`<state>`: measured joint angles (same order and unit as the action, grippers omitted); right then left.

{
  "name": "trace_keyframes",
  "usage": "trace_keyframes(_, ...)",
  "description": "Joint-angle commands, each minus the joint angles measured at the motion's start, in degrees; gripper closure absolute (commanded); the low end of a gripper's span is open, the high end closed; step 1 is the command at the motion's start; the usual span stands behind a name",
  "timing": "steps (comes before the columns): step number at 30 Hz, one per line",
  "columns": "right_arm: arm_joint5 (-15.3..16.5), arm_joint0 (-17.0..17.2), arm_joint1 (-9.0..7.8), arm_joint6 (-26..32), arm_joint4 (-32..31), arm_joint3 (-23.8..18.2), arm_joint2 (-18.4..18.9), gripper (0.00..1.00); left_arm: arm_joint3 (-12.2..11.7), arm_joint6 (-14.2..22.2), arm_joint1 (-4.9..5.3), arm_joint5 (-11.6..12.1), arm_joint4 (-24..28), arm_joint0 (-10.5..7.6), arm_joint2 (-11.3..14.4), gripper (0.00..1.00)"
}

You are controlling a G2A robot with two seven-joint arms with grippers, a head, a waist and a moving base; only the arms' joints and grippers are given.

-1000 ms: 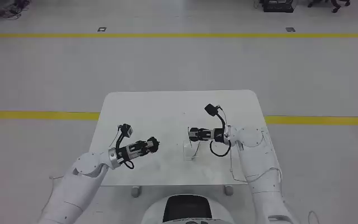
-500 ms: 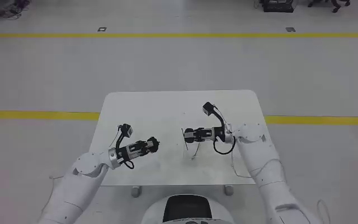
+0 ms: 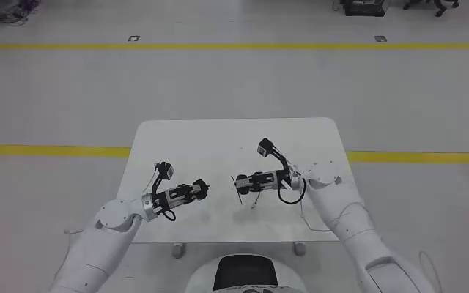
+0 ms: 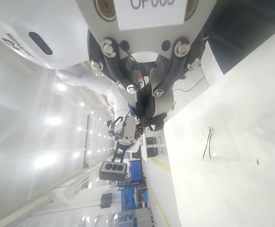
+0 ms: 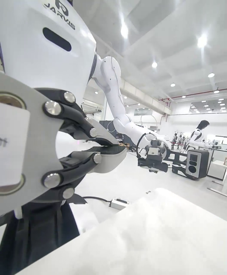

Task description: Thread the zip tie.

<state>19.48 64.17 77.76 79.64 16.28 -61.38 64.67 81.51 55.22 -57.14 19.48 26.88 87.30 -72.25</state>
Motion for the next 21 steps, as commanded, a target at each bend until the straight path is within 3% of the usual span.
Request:
trace_keyframes(1,0.0,-0.03,0.0,0.0,-0.1,0.04,-0.01,1.0,0.0,0.0,0.0,0.0,0.0,0.0,0.0,1.0)
trace_keyframes(10,0.0,0.07,-0.02,-1.52,-0.9,-0.52,-0.01,1.0,0.0,0.0,0.0,0.0,0.0,0.0,0.0,1.0)
trace_keyframes(16,0.0,5.39,-0.37,-11.05,-5.96,-12.1,1.06,1.0,2.04,-6.94,-0.4,-2.81,-3.43,1.27,2.77,1.0)
trace_keyframes(21,0.0,9.42,-0.69,-18.96,-13.71,-17.81,1.4,1.0,4.21,-12.03,-0.53,-4.69,-4.88,2.65,3.66,1.0)
